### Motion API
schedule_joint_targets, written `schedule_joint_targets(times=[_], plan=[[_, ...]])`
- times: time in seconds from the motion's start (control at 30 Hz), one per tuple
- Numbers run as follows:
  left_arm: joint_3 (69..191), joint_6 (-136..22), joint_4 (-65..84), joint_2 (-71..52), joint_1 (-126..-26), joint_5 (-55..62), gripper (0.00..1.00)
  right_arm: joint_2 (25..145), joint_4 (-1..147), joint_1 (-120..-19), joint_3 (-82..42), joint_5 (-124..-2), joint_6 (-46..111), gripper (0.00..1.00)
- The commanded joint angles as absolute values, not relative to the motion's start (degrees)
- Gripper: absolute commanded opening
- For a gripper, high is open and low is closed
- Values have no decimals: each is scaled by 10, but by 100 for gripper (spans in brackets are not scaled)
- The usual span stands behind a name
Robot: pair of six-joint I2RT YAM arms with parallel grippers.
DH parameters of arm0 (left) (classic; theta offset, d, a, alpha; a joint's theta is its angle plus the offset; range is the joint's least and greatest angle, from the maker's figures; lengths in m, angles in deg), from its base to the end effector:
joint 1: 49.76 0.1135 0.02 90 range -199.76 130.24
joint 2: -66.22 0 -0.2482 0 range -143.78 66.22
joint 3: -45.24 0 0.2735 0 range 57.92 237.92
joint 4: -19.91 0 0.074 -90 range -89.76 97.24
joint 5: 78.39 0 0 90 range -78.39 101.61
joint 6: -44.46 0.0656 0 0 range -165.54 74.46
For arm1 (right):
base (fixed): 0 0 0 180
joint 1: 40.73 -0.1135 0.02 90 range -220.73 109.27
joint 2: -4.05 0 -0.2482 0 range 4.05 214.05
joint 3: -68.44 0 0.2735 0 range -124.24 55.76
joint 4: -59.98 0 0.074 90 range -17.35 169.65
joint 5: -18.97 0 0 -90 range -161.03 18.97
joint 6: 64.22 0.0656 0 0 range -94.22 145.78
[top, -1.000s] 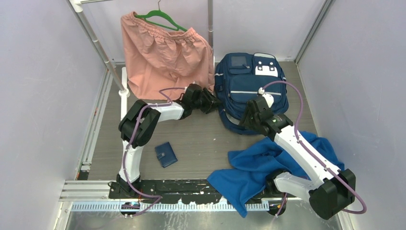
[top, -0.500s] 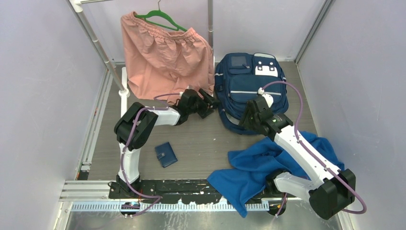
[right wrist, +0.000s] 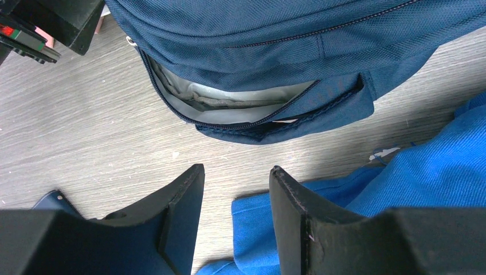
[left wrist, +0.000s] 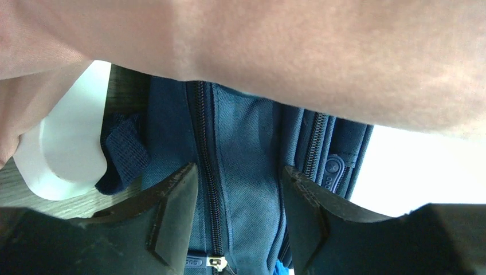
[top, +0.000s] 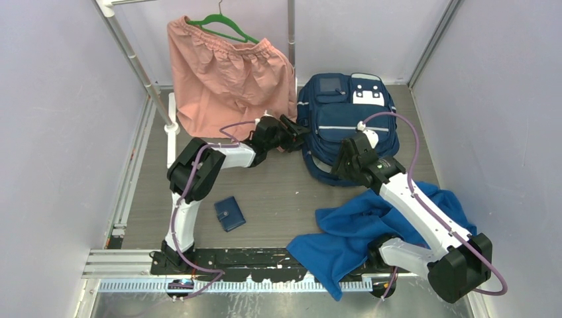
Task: Pack the student bag
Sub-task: Zip the student bag at the center of the board.
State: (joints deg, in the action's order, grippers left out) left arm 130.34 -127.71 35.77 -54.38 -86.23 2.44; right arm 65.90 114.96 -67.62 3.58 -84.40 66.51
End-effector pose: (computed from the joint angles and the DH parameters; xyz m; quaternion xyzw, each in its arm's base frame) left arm 0.3956 -0.3054 0.1217 -0.2739 0.7687 -0.5273 0.2368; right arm 0.2396 0.1045 0.2381 0.1508 0.9276 0.0886 0.3301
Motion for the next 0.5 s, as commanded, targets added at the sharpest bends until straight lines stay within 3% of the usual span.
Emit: schedule_joint_targets(times=[0.0,0.2,0.47], plan=[[1327,-1271,377,-553,-864,17,54,642,1146,-677,8,-847,671,52],[1310,-1271,385,-548,-863,22,41,640,1149,-678,6,-851,670,51],[1304,-1276,416,-557,-863,2,0,639,1149,-677,8,-852,672,52]])
